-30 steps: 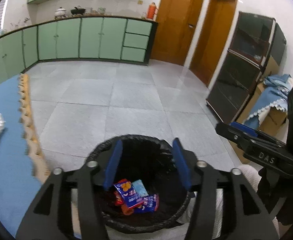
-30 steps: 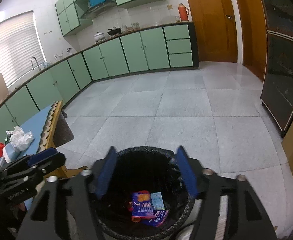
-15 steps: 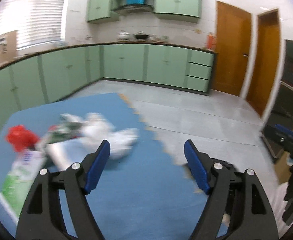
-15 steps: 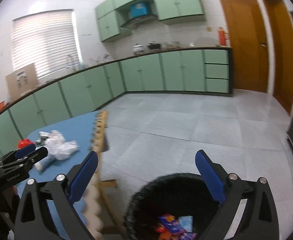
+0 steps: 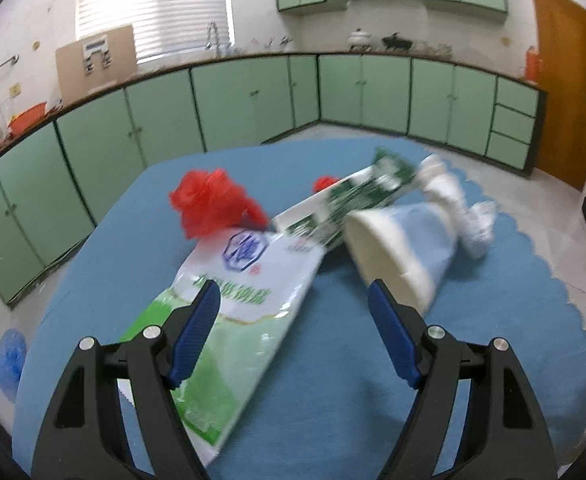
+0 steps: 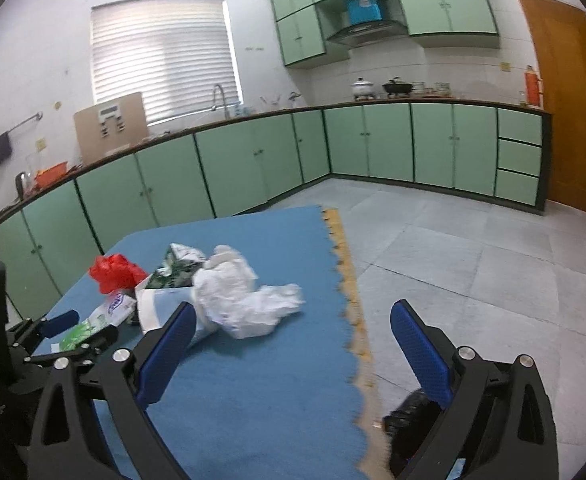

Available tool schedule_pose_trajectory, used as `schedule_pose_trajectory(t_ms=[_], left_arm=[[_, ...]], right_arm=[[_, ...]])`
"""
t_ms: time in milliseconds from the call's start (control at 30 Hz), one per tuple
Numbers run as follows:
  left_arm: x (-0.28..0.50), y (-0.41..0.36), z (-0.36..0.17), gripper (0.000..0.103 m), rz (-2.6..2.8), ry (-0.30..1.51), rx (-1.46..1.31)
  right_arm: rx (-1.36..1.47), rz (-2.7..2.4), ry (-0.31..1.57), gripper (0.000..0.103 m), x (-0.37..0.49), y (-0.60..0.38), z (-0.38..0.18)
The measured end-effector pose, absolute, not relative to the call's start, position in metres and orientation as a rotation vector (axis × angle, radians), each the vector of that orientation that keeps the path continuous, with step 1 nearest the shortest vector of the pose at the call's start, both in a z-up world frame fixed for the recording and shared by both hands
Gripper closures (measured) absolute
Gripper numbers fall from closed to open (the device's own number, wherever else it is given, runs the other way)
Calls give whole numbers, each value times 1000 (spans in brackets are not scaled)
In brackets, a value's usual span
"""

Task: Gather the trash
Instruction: 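Move both tools back over the table toward the remaining trash, then grasp the white plastic bag with the right tool while the left grasps the salt bag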

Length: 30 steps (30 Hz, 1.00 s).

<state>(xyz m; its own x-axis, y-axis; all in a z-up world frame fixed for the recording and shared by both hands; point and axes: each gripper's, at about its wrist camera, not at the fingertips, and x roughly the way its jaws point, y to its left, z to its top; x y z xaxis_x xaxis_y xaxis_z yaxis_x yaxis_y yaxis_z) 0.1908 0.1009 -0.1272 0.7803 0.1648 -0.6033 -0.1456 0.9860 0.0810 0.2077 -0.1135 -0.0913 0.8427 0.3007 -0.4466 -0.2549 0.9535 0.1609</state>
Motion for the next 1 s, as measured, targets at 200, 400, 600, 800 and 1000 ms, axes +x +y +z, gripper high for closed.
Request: schedule_pose_trajectory(t_ms=[200, 400, 600, 800, 1000], left_arm=[[204, 115, -135, 31, 163, 718, 2], [214, 117, -144, 34, 148, 784, -6], [225, 139, -144, 64, 150, 808, -90], [219, 149, -134, 94, 148, 748, -147], [211, 152, -119, 99, 119, 679, -219]], right_arm=[[89, 294, 509, 7, 218, -104, -95], [92, 302, 533, 7, 231, -97, -98], [66, 337, 553, 8, 243, -80, -102], [28, 375, 591, 14, 254, -65, -106], [11, 388, 638, 27, 267, -55, -116]])
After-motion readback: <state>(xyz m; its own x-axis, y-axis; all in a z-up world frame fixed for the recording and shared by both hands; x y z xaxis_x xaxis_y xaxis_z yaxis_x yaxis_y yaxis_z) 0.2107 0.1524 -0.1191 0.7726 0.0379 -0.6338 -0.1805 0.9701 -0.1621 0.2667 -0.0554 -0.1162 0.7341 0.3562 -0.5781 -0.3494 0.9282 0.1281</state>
